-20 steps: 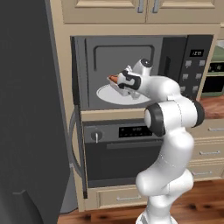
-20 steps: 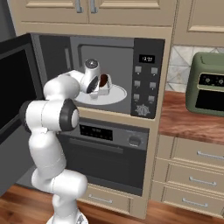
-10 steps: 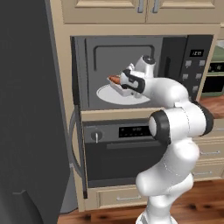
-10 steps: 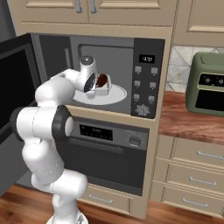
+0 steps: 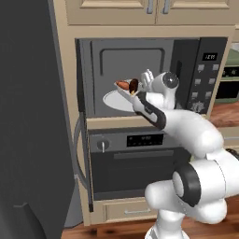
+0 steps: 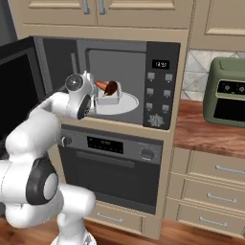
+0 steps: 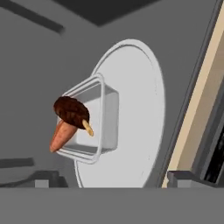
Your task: Place the tupperware containing the steak and sweet potato meal in the microwave. Close the microwave door and press the start button to reheat the meal.
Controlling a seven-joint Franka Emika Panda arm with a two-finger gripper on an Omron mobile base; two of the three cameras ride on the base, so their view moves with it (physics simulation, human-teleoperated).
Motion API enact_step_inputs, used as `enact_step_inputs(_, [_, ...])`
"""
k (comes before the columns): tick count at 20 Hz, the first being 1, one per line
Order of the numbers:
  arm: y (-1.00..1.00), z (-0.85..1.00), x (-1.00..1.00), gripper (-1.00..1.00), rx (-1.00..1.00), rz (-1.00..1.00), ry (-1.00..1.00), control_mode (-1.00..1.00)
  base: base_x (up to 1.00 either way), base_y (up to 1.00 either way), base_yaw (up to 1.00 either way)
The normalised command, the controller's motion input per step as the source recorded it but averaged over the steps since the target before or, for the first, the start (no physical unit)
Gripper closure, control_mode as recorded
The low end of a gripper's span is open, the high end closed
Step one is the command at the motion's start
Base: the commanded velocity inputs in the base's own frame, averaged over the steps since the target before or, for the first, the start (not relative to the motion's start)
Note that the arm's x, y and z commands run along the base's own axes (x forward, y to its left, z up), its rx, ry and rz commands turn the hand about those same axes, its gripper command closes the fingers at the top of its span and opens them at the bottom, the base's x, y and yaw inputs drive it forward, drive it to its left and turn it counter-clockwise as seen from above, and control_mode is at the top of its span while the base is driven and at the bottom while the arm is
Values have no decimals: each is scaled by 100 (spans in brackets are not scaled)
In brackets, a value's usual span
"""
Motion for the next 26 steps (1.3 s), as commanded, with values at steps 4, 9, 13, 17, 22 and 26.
enact_step_inputs(4, [0, 79, -100, -100, -14, 11, -32, -100, 0, 0, 0])
enact_step_inputs(9, [0, 77, -100, -100, -26, 26, -10, -100, 0, 0, 0])
enact_step_inputs(13, [0, 60, -100, -100, -39, 42, 0, -100, 0, 0, 0])
enact_step_inputs(17, [1, 57, -100, -100, -51, 34, 12, -100, 0, 0, 0])
enact_step_inputs(22, [20, 32, -84, -100, -63, 28, 20, -100, 0, 0, 0])
enact_step_inputs(26, [12, 0, -76, -100, -49, 22, 11, -100, 0, 0, 0])
